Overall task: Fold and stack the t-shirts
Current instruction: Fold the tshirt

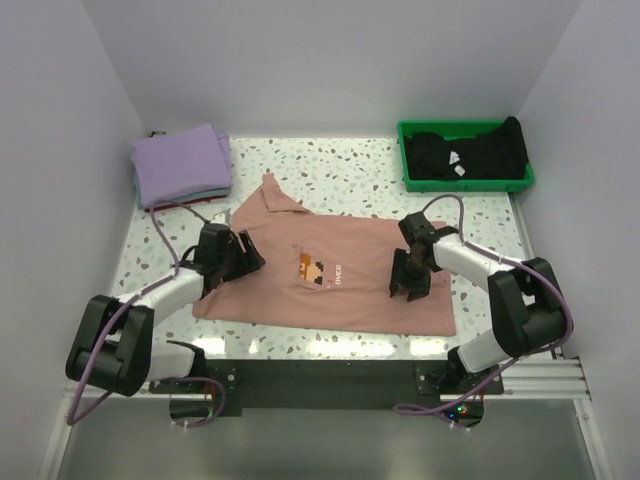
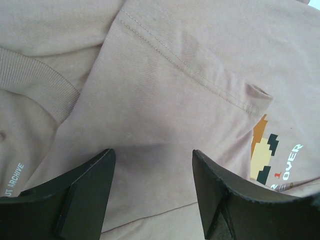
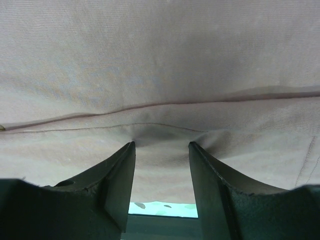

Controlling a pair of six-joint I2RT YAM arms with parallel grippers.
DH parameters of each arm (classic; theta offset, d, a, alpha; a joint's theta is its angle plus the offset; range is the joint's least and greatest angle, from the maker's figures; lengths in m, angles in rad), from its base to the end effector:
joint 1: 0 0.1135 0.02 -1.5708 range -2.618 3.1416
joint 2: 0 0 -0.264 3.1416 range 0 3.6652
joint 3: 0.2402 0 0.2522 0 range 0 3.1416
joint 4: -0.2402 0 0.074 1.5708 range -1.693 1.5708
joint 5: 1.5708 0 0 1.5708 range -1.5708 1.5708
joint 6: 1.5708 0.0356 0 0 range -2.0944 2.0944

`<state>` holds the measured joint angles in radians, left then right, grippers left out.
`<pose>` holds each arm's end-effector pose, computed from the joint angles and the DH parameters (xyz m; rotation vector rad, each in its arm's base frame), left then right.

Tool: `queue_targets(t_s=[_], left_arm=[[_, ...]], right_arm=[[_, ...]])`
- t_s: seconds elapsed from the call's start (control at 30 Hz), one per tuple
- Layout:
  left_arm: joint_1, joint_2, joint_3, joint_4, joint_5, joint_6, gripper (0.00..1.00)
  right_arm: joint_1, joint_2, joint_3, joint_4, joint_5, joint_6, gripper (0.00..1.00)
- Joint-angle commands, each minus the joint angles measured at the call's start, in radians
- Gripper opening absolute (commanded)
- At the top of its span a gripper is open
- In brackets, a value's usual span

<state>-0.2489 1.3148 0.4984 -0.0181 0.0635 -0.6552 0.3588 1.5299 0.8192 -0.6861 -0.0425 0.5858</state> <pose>0.2303 -0.0609 0.1503 -0.4672 2.4178 -0.4852 0.2363 0.0902 0.1550 0.3344 2.9822 0.1759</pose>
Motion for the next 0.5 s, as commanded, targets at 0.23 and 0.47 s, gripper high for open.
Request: queue_targets(t_s=[0.23,0.47], left_arm=[[0.007,-0.215,-0.181,-0.252,-0.060,-0.087,0.69],[-0.007,-0.318,-0.187,-0.304,-0.077,-0.132,0.69]], right_arm=[[0.009,-0.060,-0.137,-0.070,0.024,0.032,0.51],[0.014,-0.135,-0.170,-0.102,0.007,0.049,0.52]])
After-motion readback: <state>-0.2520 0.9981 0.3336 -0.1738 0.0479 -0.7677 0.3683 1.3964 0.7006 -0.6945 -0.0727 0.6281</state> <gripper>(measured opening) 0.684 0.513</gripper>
